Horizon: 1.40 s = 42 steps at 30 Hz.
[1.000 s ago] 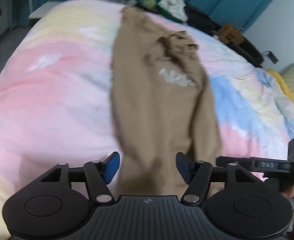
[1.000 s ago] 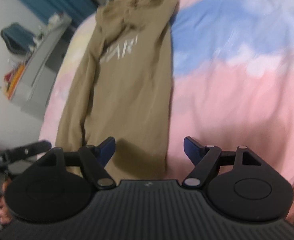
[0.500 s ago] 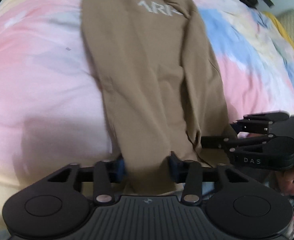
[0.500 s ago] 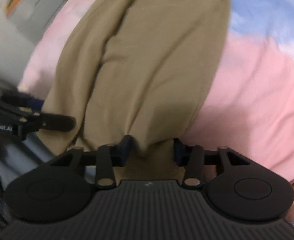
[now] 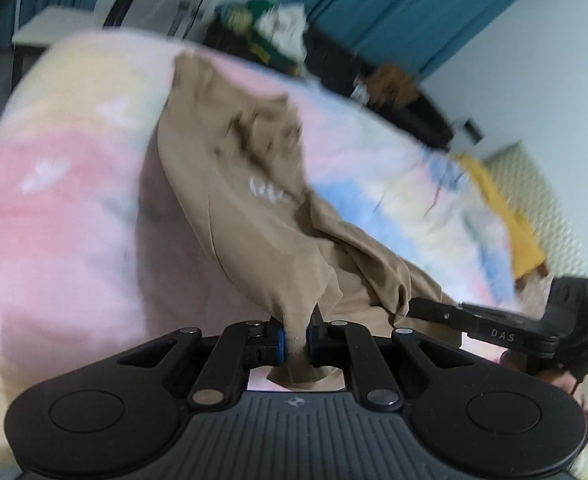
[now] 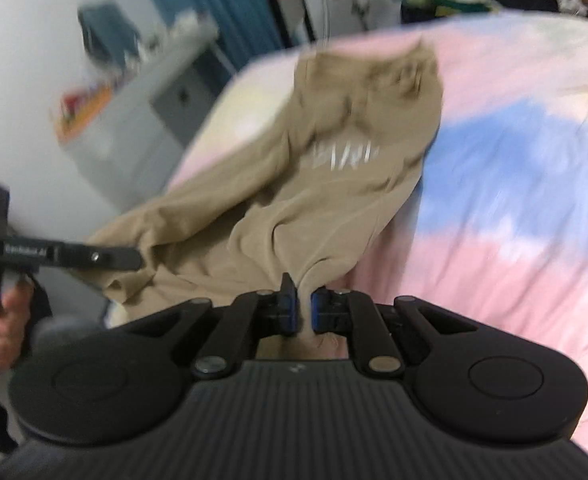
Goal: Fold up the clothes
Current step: 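Grasp the T-shirt hem with both grippers and fold it toward the collar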
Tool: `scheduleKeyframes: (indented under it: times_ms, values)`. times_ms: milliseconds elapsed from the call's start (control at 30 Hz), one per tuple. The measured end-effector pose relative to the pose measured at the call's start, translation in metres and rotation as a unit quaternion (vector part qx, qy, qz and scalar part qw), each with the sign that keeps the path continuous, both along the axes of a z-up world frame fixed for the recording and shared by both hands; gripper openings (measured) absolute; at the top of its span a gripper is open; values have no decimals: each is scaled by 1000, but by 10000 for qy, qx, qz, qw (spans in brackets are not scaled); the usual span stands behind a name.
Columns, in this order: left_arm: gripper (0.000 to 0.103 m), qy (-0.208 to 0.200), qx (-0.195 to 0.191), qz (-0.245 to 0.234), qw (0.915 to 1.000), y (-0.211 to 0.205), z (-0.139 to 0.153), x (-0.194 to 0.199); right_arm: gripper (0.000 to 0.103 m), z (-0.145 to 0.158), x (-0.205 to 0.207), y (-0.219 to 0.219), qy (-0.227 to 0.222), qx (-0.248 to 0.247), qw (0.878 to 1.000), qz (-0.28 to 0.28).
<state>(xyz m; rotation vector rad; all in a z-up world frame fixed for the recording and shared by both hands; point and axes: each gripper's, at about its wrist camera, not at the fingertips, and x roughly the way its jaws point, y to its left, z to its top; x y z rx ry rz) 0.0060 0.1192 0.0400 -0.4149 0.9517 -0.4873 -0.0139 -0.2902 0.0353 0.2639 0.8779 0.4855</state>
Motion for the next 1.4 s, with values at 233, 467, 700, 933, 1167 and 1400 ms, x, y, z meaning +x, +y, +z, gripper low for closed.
scheduleKeyframes:
  times_ms: [233,467,700,933,1167,1400]
  values:
    - [10,-241,-115,-86,9996,4,42,-56,10,38,-41,-21,-513,251,9982,-174]
    - [10,216,-24,-264,9994,-2,-4,-134,10,-12,-106,-22,-86,171,9998,-14]
    - [10,-373,97,41,9992,1,-6,-119,10,-16,-95,-27,-147,397,9989,-222]
    - [10,-1017,23,582,9931,-14,10,-30,10,4,-4,-14,-608,538,9940,-730]
    - [11,-1333,402,803,9870,-24,1,69,10,-19,94,-3,-814,284,9883,-1259]
    - [11,-1051,813,884,9872,-39,-67,163,11,-82,172,7,-498,-82,9861,-1581]
